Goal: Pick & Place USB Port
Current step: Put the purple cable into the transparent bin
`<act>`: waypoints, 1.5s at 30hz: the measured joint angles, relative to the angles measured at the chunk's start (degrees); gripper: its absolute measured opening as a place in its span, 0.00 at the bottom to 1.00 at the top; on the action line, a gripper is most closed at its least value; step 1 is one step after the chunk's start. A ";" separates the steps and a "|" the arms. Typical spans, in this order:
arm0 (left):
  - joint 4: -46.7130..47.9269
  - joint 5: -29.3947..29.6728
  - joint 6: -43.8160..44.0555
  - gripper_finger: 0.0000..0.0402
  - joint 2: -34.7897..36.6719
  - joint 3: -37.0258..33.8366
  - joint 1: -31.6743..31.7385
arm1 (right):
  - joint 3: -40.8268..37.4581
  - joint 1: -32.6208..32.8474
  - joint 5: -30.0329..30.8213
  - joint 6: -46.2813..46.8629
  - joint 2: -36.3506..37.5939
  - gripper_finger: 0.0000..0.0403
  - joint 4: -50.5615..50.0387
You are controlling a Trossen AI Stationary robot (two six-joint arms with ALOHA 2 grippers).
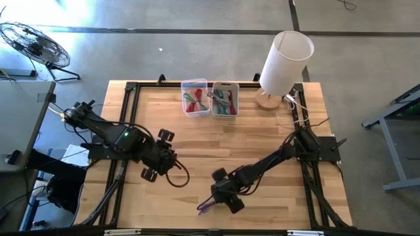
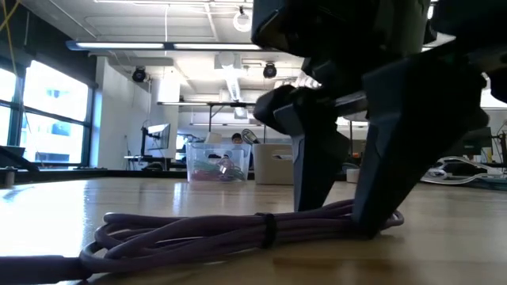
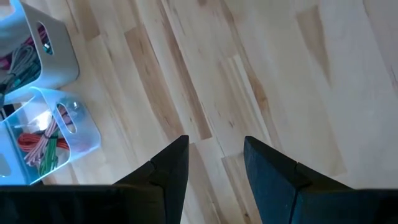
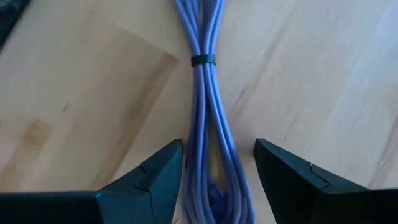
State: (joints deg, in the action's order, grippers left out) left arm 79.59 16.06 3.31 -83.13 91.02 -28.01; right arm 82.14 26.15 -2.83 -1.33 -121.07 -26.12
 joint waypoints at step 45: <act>-45.10 28.40 -9.79 0.37 0.00 0.00 -5.52 | 6.08 13.99 42.12 11.60 38.51 0.01 -21.49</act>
State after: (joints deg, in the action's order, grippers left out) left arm 34.49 44.46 -6.48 -83.13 91.02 -33.53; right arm 88.23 40.13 39.29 10.27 -82.56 -47.61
